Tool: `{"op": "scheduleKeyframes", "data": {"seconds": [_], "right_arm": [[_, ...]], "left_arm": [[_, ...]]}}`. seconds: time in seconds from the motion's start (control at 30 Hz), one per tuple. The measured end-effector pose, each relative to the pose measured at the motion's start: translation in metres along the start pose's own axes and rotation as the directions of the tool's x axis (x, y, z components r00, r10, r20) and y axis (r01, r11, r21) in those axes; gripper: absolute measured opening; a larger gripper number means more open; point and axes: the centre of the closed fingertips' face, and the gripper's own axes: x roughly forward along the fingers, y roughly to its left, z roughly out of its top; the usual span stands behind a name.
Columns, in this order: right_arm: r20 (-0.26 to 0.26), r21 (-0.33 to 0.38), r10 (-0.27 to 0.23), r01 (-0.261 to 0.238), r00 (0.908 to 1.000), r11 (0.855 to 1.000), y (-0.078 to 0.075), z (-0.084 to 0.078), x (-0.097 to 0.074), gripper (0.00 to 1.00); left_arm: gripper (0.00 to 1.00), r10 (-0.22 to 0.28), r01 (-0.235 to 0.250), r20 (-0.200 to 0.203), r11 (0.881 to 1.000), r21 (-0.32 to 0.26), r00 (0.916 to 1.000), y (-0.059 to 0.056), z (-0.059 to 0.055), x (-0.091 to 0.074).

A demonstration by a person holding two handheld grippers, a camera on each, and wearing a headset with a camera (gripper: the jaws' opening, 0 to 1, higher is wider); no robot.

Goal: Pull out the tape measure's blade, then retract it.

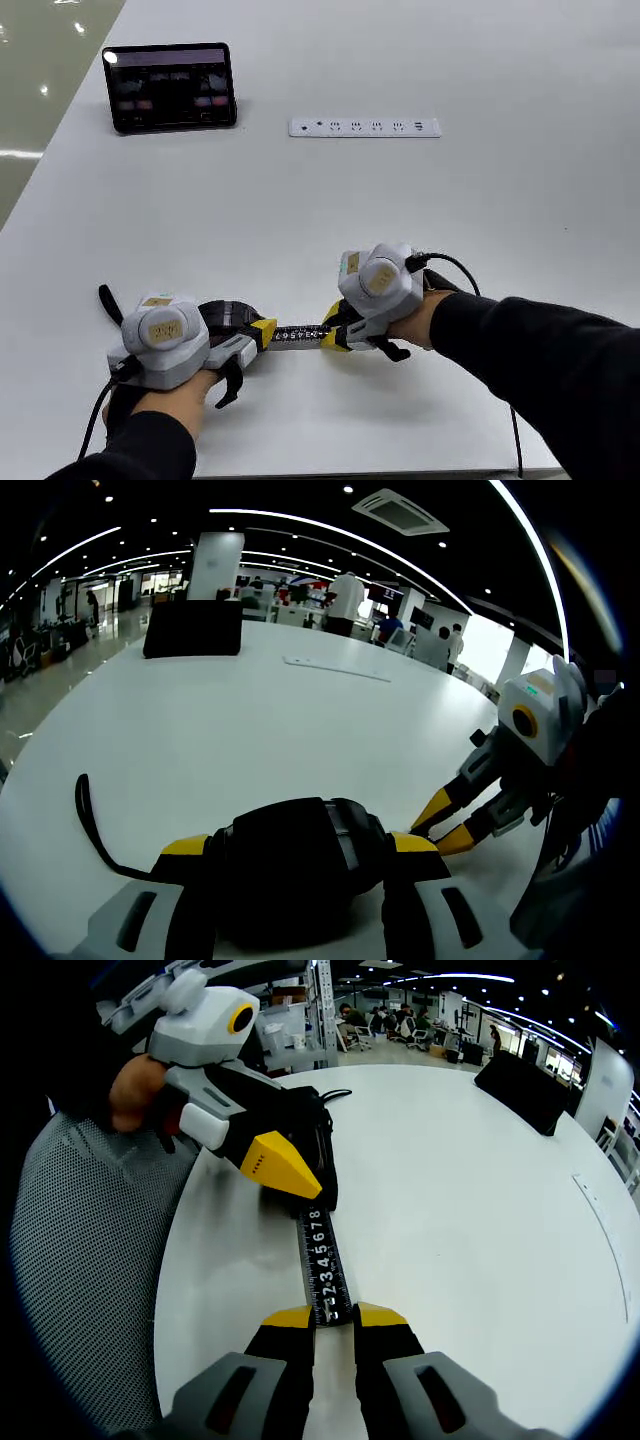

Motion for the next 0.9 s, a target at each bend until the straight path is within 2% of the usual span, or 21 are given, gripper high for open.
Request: {"op": "scheduleKeyframes", "data": {"seconds": [0.9], "right_arm": [[0.033,0.013,0.004,-0.005,0.9995,1.0,0.004,0.016,0.01,0.1]], "left_arm": [[0.63,-0.003,0.003,0.004,1.0,-0.006,1.0,-0.002,0.001,-0.001]]}}
